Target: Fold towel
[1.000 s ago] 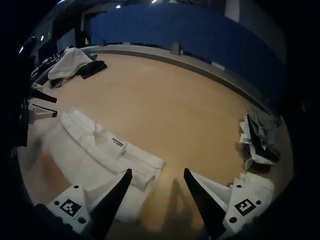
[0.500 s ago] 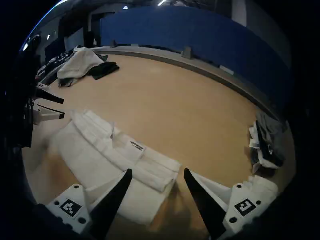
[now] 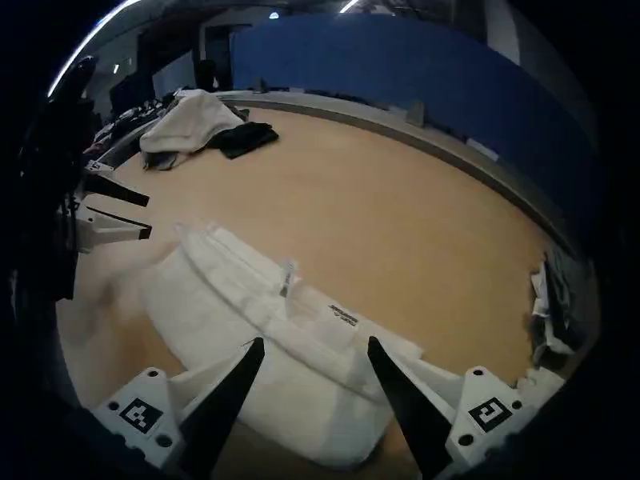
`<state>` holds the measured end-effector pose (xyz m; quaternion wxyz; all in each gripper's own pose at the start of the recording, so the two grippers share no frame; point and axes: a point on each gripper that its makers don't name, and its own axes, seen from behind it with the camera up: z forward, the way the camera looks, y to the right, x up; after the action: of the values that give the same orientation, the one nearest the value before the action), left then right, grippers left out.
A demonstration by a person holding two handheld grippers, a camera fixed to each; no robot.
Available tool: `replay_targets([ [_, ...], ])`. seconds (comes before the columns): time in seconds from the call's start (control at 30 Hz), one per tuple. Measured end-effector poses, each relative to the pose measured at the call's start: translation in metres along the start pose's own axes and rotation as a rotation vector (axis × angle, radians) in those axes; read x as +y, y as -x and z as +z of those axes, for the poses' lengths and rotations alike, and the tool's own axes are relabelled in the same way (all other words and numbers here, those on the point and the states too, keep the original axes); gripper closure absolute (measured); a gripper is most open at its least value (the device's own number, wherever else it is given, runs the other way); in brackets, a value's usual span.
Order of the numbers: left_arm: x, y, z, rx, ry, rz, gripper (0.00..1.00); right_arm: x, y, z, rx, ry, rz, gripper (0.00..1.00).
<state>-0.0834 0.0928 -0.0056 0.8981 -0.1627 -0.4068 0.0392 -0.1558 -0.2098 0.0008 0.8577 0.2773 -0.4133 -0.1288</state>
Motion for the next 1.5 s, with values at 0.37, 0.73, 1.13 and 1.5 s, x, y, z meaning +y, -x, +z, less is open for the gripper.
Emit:
replay_targets([
  [0.37,0.000,-0.003,-0.004,0.013,0.007,-0.006,0.06,-0.007,0.005,0.012,-0.023,0.009,-0.043,0.00],
  [0.73,0.000,-0.001,-0.006,0.013,0.011,-0.005,0.06,0.008,0.001,0.021,-0.019,0.043,-0.053,0.00],
  [1.13,0.000,-0.005,-0.007,0.020,0.018,-0.005,0.06,0.020,-0.012,0.027,-0.007,0.080,-0.079,0.00],
  [1.5,-0.001,-0.005,-0.005,0.019,0.020,0.003,0.06,0.036,-0.034,0.031,0.022,0.118,-0.061,0.00],
])
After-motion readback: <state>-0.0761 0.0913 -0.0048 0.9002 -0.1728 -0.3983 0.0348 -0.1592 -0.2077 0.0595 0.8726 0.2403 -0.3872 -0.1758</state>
